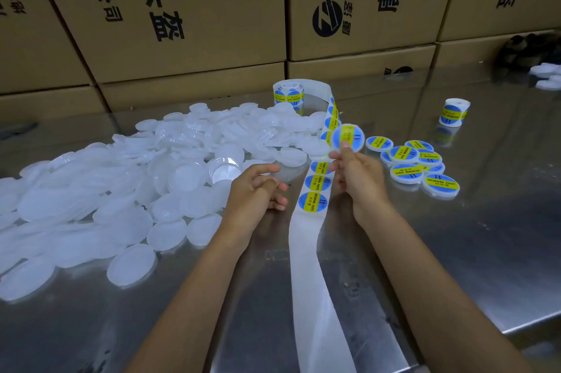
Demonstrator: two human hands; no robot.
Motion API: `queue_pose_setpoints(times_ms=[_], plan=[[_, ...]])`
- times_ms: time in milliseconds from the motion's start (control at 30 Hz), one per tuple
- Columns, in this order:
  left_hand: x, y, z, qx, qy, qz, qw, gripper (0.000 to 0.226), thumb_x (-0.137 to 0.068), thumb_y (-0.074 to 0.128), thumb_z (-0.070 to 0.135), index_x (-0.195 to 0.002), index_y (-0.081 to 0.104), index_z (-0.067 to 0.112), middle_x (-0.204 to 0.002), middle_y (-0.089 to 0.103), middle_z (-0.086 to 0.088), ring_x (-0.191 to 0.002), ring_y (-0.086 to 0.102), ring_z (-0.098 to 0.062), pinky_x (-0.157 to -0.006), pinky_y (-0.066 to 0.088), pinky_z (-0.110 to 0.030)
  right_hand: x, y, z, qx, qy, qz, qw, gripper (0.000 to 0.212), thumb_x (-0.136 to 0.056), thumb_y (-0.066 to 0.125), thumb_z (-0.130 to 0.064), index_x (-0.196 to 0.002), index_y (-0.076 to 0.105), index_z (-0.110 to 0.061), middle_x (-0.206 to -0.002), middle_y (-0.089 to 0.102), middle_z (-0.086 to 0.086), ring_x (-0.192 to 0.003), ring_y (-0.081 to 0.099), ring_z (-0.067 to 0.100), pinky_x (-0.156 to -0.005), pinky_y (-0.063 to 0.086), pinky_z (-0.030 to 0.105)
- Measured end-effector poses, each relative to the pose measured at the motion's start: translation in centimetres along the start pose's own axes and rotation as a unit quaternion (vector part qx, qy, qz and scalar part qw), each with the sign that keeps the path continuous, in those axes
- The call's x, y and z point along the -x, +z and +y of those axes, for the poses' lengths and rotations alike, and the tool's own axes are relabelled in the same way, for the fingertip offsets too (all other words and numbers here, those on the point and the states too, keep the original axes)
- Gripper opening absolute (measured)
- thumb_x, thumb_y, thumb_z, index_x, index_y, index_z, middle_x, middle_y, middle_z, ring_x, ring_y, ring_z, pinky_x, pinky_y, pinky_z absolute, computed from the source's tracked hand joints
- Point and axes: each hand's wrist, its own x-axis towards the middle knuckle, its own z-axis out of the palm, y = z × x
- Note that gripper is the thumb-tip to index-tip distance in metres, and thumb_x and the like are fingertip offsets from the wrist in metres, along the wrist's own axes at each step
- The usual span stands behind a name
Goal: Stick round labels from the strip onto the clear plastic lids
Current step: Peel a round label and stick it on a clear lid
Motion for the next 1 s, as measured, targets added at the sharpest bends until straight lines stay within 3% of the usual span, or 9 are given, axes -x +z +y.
queue_pose_setpoints(times_ms=[100, 200, 333, 433, 533, 733, 800, 900, 1000], plan=[[0.0, 0.0, -0.2, -0.007, 0.000, -0.002, 1.000, 0.026, -0.100, 0.048, -0.002, -0.117, 0.065, 0.006, -0.082, 0.068, -0.009, -0.054, 0.062, -0.012, -0.056, 0.056, -0.022, -1.1, -1.8, -0.6, -0.185, 0.108, 0.041, 0.976, 0.036, -0.106, 0.043, -0.030, -0.083, 0.062, -0.009, -0.069, 0.053, 0.002, -0.053, 0.043, 0.008, -0.046, 0.039, 0.018], [-0.1, 0.0, -0.3, -0.015, 0.000, 0.000, 1.000, 0.025, -0.100, 0.048, -0.002, -0.116, 0.065, 0.006, -0.083, 0.068, -0.010, -0.054, 0.062, -0.013, -0.056, 0.055, -0.022, -1.7, -3.1, -1.0, -0.301, 0.150, 0.055, 0.940, 0.034, -0.107, 0.039, -0.030, -0.089, 0.059, -0.009, -0.080, 0.054, 0.002, -0.065, 0.046, 0.009, -0.054, 0.044, 0.019], [-0.2, 0.1, -0.4, -0.031, -0.005, 0.005, 0.999, 0.026, -0.099, 0.047, -0.003, -0.114, 0.066, 0.008, -0.083, 0.069, -0.010, -0.056, 0.063, -0.013, -0.058, 0.056, -0.024, -1.8, -3.9, -1.1, -0.371, 0.160, 0.057, 0.913, 0.021, -0.104, 0.038, -0.017, -0.102, 0.057, -0.009, -0.089, 0.057, 0.002, -0.073, 0.052, 0.011, -0.060, 0.046, 0.022], [-0.2, 0.0, -0.5, -0.038, -0.006, 0.006, 0.999, 0.027, -0.098, 0.047, -0.004, -0.112, 0.066, 0.009, -0.083, 0.069, -0.010, -0.057, 0.064, -0.013, -0.059, 0.056, -0.025, -1.8, -4.2, -1.3, -0.399, 0.160, 0.054, 0.901, 0.024, -0.104, 0.035, -0.013, -0.118, 0.054, -0.008, -0.095, 0.061, 0.002, -0.080, 0.057, 0.011, -0.063, 0.047, 0.024], [-0.2, 0.0, -0.5, -0.040, -0.005, 0.007, 0.999, 0.026, -0.098, 0.048, -0.003, -0.111, 0.066, 0.011, -0.083, 0.070, -0.009, -0.057, 0.064, -0.013, -0.060, 0.056, -0.025, -1.8, -4.5, -1.4, -0.417, 0.162, 0.056, 0.892, 0.021, -0.104, 0.033, -0.012, -0.110, 0.052, -0.010, -0.102, 0.066, 0.002, -0.086, 0.061, 0.013, -0.066, 0.048, 0.026], [-0.2, 0.2, -0.3, -0.046, 0.000, 0.014, 0.999, 0.026, -0.098, 0.047, -0.002, -0.108, 0.066, 0.013, -0.084, 0.069, -0.009, -0.056, 0.063, -0.014, -0.060, 0.055, -0.028, -1.6, -4.1, -1.3, -0.340, 0.132, 0.022, 0.931, 0.019, -0.103, 0.043, -0.019, -0.117, 0.054, -0.012, -0.102, 0.070, 0.000, -0.089, 0.063, 0.012, -0.071, 0.050, 0.025], [-0.3, 0.2, -0.5, -0.092, 0.037, 0.068, 0.993, 0.026, -0.096, 0.047, 0.000, -0.106, 0.066, 0.015, -0.086, 0.068, -0.007, -0.057, 0.061, -0.012, -0.057, 0.052, -0.023, -1.3, -3.5, -1.5, -0.283, 0.104, 0.007, 0.954, 0.018, -0.101, 0.049, -0.019, -0.114, 0.059, -0.014, -0.100, 0.071, 0.000, -0.082, 0.063, 0.013, -0.070, 0.050, 0.024], [-0.2, -0.7, -0.7, -0.266, 0.170, 0.170, 0.934, 0.024, -0.095, 0.049, 0.004, -0.109, 0.063, 0.018, -0.094, 0.063, 0.003, -0.081, 0.057, -0.006, -0.066, 0.041, -0.012, -0.7, -2.2, -1.5, -0.168, 0.035, -0.002, 0.985, 0.015, -0.098, 0.053, -0.016, -0.106, 0.066, -0.014, -0.092, 0.073, 0.002, -0.072, 0.062, 0.012, -0.065, 0.051, 0.023], [-0.8, -1.7, -0.9, -0.445, 0.239, 0.172, 0.846, 0.030, -0.092, 0.056, 0.005, -0.121, 0.064, 0.011, -0.120, 0.061, -0.004, -0.115, 0.049, -0.022, -0.091, 0.036, -0.024, 0.2, -0.5, -0.9, -0.009, -0.056, -0.030, 0.998, 0.015, -0.096, 0.054, -0.013, -0.098, 0.068, -0.018, -0.087, 0.073, -0.003, -0.076, 0.062, 0.009, -0.066, 0.050, 0.019]])
